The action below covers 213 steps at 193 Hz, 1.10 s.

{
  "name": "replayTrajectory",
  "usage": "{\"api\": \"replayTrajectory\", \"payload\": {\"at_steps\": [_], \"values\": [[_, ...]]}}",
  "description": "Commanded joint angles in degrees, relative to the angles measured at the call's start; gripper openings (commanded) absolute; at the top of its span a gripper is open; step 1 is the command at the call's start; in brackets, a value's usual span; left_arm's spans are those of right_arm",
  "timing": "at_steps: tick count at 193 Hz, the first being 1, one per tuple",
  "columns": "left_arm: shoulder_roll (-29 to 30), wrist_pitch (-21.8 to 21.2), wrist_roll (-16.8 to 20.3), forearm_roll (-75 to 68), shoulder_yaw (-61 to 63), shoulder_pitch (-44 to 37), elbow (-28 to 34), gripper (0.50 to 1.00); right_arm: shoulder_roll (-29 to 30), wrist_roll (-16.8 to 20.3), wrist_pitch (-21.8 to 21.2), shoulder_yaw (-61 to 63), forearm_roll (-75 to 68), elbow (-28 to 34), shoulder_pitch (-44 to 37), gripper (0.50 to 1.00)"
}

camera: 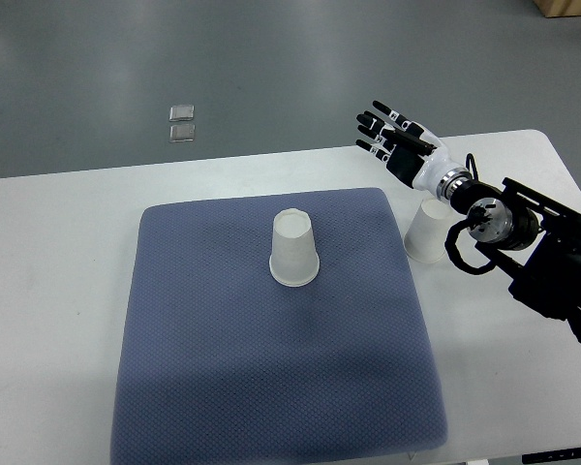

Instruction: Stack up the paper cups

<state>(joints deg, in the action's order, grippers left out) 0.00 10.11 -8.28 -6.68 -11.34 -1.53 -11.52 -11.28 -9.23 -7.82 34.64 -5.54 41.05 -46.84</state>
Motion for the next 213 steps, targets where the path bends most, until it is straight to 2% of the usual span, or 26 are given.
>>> {"api": "replayTrajectory", "payload": {"at_steps": [1,90,112,132,147,166,183,193,194,200,213], "values": [[0.0,0.0,0.02,0.0,0.09,0.03,0.0,1.0,-0.14,0.0,-0.09,-0.01,0.09,-0.09,-0.09,0.926],[0.0,0.0,0.02,0.0,0.0,0.03,-0.09,1.0,-1.02,0.44,-0.35,-0.53,1.67,0.0,-0.79,0.926],[0.0,0.0,0.02,0.0,0.0,0.03,0.0,1.0,-2.69,0.7,-3.34,-0.62,9.32,0.0,-3.17,0.926],[0.0,0.0,0.02,0.0,0.0,0.03,-0.17,1.0,-6.74,2.55,-8.88,-3.79,16.7,0.26,-6.07,0.926],[0.0,0.0,0.02,0.0,0.0,0.12,-0.52,1.0,-10.69,3.69,-11.51,-11.08,20.3,0.26,-11.43,0.926],[0.0,0.61,0.02,0.0,0.0,0.21,-0.79,1.0,-14.03,3.96,-14.06,-30.66,22.67,0.88,-22.49,0.924],[0.0,0.7,0.02,0.0,0.0,0.21,-0.96,1.0,-14.03,3.96,-17.57,-47.54,24.43,0.97,-32.42,0.924],[0.0,0.7,0.02,0.0,0.0,0.21,-0.96,1.0,-14.03,3.96,-17.58,-47.56,24.43,0.97,-32.43,0.924],[0.0,0.7,0.02,0.0,0.0,0.38,-0.96,1.0,-13.33,3.96,-19.58,-56.17,26.17,1.4,-38.44,0.924],[0.0,0.79,0.02,0.0,0.0,0.47,-0.88,1.0,-13.06,3.96,-20.56,-60.81,27.42,2.37,-42.0,0.924],[0.0,0.7,0.02,0.0,0.0,0.47,-0.88,1.0,-12.71,3.96,-21.09,-63.29,28.3,3.16,-43.95,0.924]]}}
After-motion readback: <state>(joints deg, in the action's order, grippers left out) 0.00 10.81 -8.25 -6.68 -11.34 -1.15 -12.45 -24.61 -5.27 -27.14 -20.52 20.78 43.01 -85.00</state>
